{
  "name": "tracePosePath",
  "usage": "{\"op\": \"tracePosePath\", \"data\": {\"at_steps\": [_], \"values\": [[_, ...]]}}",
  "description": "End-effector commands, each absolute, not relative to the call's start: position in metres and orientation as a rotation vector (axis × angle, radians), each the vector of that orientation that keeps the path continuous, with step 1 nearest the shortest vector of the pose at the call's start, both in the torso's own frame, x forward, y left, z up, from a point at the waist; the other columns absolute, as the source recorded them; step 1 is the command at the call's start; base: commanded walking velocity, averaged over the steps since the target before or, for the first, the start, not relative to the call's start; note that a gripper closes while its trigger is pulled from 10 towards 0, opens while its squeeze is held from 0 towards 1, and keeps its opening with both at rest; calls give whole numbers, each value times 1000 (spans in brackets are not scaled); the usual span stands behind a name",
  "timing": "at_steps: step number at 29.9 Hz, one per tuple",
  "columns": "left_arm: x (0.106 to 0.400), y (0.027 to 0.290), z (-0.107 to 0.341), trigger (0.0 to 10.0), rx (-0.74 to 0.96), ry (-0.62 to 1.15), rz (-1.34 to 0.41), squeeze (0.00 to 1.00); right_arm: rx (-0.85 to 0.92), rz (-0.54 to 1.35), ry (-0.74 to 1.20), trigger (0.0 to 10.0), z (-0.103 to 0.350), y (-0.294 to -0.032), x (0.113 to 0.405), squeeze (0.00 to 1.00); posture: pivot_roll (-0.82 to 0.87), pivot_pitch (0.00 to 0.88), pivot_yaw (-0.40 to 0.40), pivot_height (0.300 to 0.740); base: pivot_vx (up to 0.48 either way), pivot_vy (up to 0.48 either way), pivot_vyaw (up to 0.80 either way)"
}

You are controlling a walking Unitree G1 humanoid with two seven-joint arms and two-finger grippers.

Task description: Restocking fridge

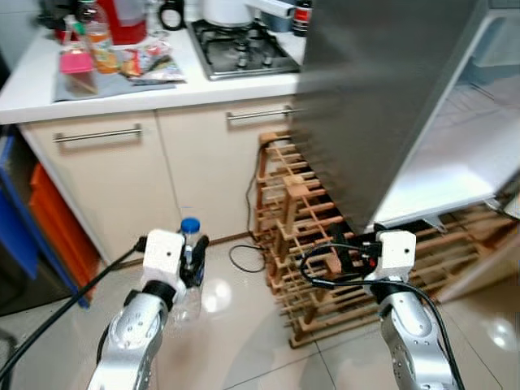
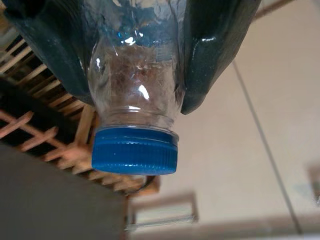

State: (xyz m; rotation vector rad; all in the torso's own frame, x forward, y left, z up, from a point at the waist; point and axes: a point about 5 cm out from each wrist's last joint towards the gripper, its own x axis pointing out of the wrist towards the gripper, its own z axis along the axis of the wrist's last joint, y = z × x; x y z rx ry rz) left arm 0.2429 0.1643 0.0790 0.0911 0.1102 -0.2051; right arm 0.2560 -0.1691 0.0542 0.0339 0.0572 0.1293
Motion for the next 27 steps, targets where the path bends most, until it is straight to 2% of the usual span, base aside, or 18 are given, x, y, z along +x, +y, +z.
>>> {"op": "tracePosePath", "data": {"at_steps": [1, 5, 10, 18, 27], "values": [[250, 165, 94, 10000, 89, 33, -197, 0, 28, 123, 57, 10000, 53, -172, 257, 0, 12, 0, -33, 740, 0, 0, -756], [253, 162, 98, 10000, 94, 4, -222, 0, 24, 127, 54, 10000, 53, -173, 259, 0, 12, 0, -36, 740, 0, 0, -756], [256, 161, 102, 10000, 85, -14, -241, 0, 19, 129, 53, 10000, 53, -173, 261, 0, 11, 0, -42, 740, 0, 457, -755], [263, 157, 108, 10000, 123, -54, -260, 0, 17, 133, 53, 10000, 51, -174, 264, 0, 12, 0, -46, 740, 0, 0, -748], [264, 159, 110, 10000, 82, -69, -243, 0, 17, 67, 34, 10000, 48, -180, 269, 0, 10, 0, -32, 740, 0, -467, -744]]}}
